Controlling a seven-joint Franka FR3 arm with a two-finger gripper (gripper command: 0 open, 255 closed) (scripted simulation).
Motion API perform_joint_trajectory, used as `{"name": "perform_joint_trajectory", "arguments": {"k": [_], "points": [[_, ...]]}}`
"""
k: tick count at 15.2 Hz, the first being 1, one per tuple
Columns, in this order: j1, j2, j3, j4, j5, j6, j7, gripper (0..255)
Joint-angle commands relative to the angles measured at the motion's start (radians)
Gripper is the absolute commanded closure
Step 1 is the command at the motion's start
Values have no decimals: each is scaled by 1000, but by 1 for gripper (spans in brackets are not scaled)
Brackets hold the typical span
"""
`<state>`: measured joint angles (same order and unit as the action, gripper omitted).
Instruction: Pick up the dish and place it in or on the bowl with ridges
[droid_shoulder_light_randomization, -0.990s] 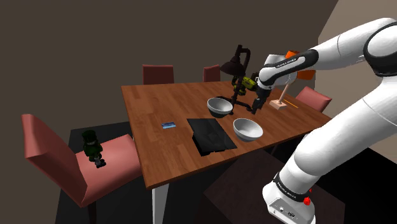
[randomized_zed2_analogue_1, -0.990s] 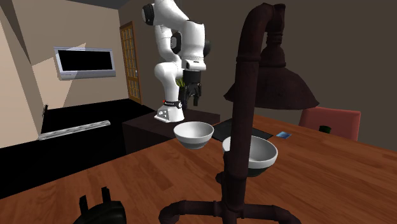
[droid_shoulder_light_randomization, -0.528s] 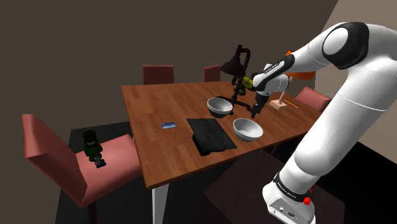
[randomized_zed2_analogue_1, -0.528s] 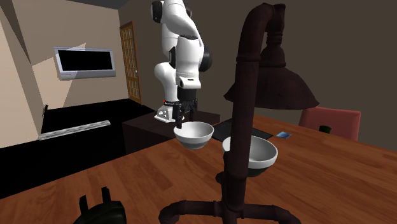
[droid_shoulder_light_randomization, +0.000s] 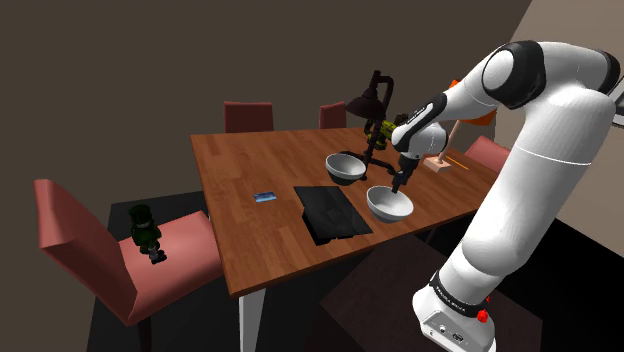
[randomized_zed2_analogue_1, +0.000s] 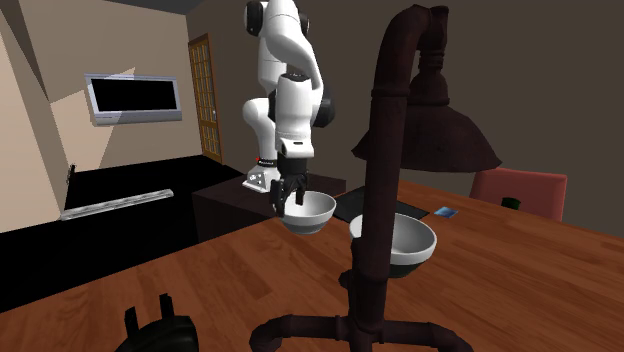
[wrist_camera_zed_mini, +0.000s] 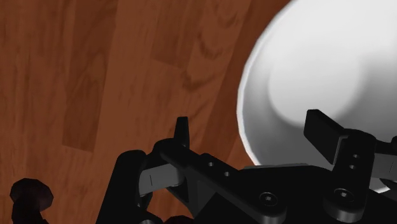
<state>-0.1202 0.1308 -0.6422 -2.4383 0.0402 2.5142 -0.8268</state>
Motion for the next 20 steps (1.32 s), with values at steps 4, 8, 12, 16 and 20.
{"name": "perform_joint_trajectory", "arguments": {"k": [4, 8, 12, 16, 20], "points": [[-2, 7, 2, -1, 8, 7, -5, 0], [-2, 7, 2, -1, 8, 7, -5, 255], [-2, 7, 2, -1, 8, 7, -5, 255], [-2, 7, 2, -1, 8, 7, -5, 255], [9, -51, -14, 6, -50, -47, 34, 255]]}}
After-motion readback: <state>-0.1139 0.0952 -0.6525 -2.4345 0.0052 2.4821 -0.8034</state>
